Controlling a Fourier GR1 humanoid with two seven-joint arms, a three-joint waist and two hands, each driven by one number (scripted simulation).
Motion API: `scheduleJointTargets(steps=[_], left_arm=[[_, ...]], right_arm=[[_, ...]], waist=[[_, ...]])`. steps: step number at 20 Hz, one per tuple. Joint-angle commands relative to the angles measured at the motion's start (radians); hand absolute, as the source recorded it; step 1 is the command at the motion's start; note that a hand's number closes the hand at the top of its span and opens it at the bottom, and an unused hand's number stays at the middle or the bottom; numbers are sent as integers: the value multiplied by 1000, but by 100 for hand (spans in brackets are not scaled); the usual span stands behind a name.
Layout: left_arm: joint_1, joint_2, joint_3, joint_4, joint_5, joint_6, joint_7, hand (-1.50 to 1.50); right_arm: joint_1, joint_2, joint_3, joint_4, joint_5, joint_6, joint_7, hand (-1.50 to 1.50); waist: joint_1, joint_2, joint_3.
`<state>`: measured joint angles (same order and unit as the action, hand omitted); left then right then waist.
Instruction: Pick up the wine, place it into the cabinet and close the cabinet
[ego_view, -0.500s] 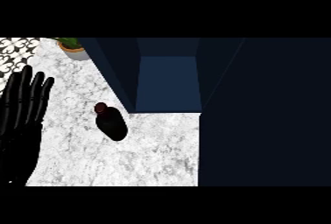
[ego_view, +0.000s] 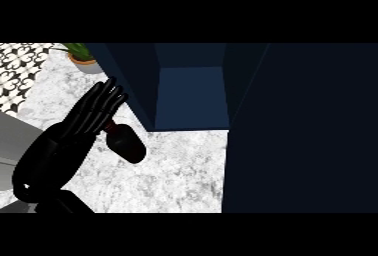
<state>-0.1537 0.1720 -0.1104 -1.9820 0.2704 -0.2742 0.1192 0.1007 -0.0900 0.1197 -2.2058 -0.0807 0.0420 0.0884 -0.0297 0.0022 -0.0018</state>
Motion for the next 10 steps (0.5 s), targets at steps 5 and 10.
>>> scheduleJointTargets(steps=[5,10], left_arm=[[-125,76,93,-21,330,-53,289,-150],[-159,75,80,-158,364,70,437,-150]], right_arm=[[155,22,116,-202,-5,-5,119,-150],[185,23,247,-403,80,-63,305,-150]], waist=[[22,-4,2],[21,-7,2]])
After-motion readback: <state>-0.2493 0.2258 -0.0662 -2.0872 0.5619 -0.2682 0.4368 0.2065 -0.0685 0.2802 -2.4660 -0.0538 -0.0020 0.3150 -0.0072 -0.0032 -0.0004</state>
